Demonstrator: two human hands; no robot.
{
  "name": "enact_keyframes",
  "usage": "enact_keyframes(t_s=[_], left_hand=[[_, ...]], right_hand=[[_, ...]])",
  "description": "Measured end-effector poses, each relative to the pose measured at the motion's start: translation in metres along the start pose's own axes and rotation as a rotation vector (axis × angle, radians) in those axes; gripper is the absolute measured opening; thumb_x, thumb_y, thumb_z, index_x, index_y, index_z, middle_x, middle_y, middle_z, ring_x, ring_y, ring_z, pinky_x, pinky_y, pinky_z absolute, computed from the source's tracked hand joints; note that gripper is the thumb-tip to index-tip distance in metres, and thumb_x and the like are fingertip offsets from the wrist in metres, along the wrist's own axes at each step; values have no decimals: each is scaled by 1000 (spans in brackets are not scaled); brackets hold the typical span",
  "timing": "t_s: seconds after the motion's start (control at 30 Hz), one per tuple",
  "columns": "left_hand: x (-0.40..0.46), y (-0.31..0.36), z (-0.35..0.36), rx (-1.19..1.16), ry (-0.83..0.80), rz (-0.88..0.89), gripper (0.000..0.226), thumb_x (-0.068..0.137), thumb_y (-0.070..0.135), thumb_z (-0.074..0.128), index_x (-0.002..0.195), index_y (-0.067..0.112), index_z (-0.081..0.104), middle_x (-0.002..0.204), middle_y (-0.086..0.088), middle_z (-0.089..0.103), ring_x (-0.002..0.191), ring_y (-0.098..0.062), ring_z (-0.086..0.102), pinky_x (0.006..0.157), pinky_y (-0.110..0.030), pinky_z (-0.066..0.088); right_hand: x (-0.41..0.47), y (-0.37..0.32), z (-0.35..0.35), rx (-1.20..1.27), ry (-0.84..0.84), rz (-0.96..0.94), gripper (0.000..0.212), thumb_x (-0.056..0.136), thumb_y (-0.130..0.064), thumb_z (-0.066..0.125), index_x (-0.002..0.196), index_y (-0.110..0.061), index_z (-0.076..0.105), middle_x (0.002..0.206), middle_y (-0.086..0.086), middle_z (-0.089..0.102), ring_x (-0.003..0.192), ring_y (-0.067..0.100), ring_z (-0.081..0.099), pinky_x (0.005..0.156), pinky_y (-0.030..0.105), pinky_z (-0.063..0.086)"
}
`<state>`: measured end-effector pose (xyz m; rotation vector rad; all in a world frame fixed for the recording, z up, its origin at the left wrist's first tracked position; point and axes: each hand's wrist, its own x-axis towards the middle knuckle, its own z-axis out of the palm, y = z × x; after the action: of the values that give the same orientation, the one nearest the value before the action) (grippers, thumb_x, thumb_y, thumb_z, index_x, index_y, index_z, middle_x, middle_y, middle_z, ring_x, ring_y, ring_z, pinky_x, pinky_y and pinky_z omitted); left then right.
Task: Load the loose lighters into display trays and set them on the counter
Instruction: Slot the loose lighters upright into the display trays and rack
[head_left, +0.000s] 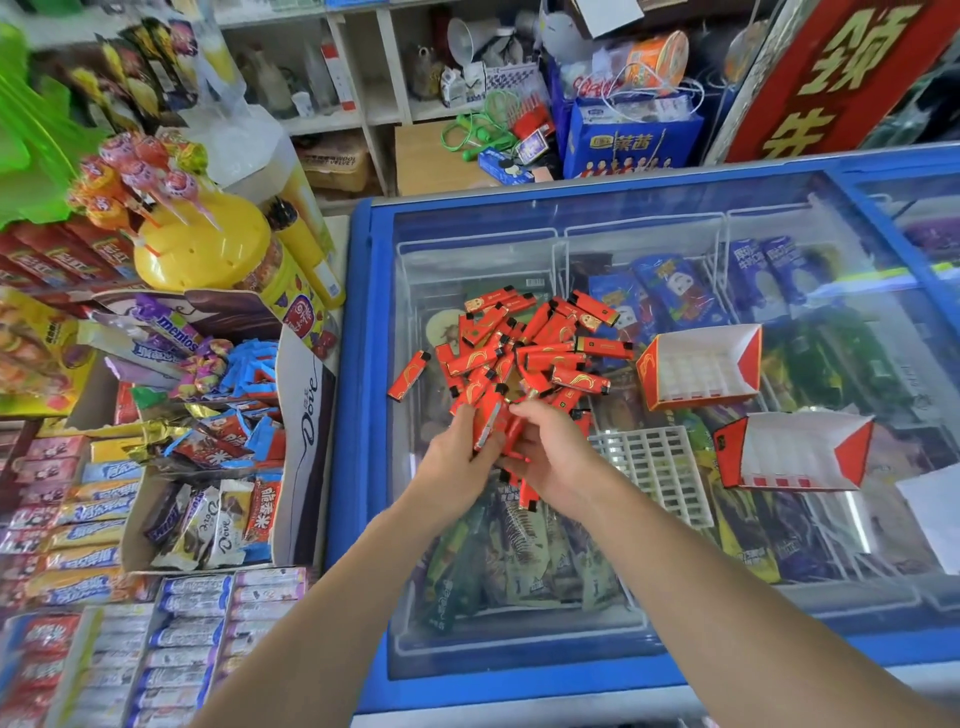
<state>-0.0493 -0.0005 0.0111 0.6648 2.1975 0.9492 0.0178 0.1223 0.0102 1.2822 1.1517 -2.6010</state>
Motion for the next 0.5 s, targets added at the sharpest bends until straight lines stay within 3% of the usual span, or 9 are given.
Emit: enact_keyframes(t_s=[0.1,0.27,0.4,0.5], left_hand=[[-1,9,10,59,-29,58,15,106,27,50,113,16,42,86,0,59,62,-9,55,47,-17,36],[1,18,23,127,-104,121,22,99,28,58,110,19,41,96,3,54,83,-14,54,61,-19,37],[8,14,18,136,-86,27,34,92,53,50,110,24,51,106,6,55,93,-12,55,75,-32,46],[18,1,5,147,41,-119,27,97,42,45,111,19,51,116,-3,55,96,-16,55,77,-35,47]], right_hand=[[-7,0,-3,-80,30,-37,19,92,-28,67,105,-13,68,76,-2,70,69,15,64,67,33,52],[-6,-1,-14,-157,203,-114,24,86,-22,76,108,-13,71,101,8,77,97,27,73,92,45,57],[-4,-5,-31,-178,259,-90,27,89,-23,73,112,-12,66,104,11,76,98,27,73,91,46,59],[-2,-5,-45,-144,309,-85,21,87,-19,75,106,-16,66,97,7,76,93,24,72,86,45,60]])
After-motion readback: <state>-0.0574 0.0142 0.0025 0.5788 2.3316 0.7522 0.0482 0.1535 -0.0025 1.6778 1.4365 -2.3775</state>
